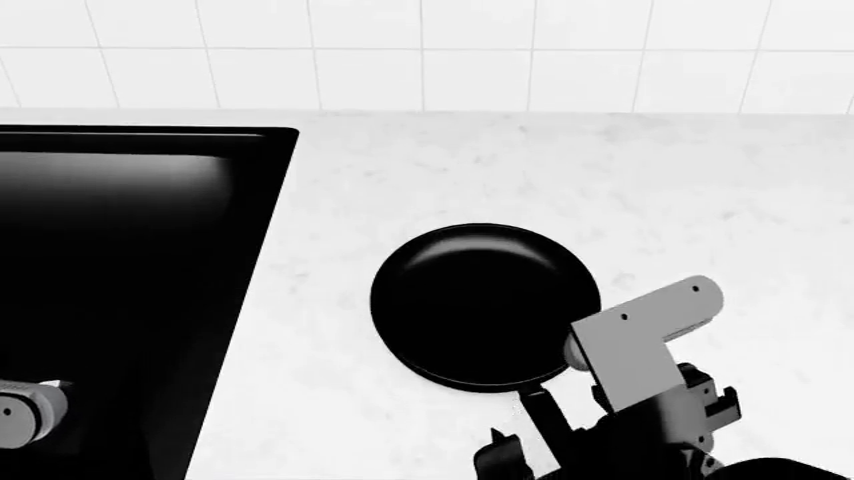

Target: Pick the pan and sponge and place them into the sink. Then turn on the water.

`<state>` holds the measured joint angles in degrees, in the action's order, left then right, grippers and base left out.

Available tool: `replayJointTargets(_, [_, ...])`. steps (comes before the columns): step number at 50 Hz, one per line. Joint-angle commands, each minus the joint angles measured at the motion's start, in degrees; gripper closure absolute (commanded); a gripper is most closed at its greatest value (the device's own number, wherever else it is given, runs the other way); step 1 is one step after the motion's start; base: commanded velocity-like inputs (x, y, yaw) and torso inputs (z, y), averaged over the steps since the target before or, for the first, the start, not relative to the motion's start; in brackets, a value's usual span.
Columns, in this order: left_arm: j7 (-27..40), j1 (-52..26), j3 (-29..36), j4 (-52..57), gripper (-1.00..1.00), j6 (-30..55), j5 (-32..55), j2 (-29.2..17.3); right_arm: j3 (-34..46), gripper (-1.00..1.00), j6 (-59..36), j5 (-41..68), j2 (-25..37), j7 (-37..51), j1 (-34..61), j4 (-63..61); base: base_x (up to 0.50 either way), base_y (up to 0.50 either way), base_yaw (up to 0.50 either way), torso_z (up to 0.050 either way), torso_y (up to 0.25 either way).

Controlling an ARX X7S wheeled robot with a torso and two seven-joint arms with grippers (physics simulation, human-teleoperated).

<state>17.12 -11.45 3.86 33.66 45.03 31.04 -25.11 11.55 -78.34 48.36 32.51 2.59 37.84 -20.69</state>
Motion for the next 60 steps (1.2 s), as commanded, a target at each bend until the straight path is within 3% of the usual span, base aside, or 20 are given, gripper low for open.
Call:
replayJointTargets(1, [-0.3,0.6,-0.2,-0.3,-1.00,-0.4,0.2,-0.5,-0.2,-1.00,-4.8,2.3,-1.9,0.0,5.4,5.5,0.00,0.00,0.00,0.000,0.000])
replayJointTargets(14, [0.0,0.3,0.8,-1.4,-1.00,-0.9,-0.3,-0.1,5.0,-1.00,-5.6,1.6,-2.4,-1.9,10.0,11.4,0.00,0.00,0.00,0.000,0.000])
replayJointTargets(31, [0.3,-0.1,1.5,-1.8,-1.00,-1.0,-0.4,0.2,7.6,-1.00,-3.4,0.5,-1.2,-1.6,9.3,13.6,0.00,0.00,0.00,0.000,0.000])
replayJointTargets(32, [0.3,0.0,1.4,-1.8,-1.00,-1.0,-0.3,0.1,8.1,1.00,-2.9,0.4,-0.9,-1.9,9.5,13.0,0.00,0.00,0.00,0.000,0.000])
replayJointTargets(52, [0.1,0.3,1.5,-2.3,-1.00,-1.7,-0.2,-0.2,11.0,1.00,8.7,-4.5,3.5,-3.7,9.3,4.6,0.00,0.00,0.00,0.000,0.000])
replayJointTargets(56, [0.4,0.1,1.8,-3.1,-1.00,-1.5,-0.5,-0.2,3.9,1.00,10.1,-1.6,2.2,-0.9,7.7,3.6,0.00,0.00,0.00,0.000,0.003])
replayJointTargets(60, [0.2,0.8,1.3,-3.0,-1.00,-1.8,-0.3,-0.5,4.3,1.00,13.7,-3.4,2.5,-1.3,6.6,3.2,0.00,0.00,0.00,0.000,0.003])
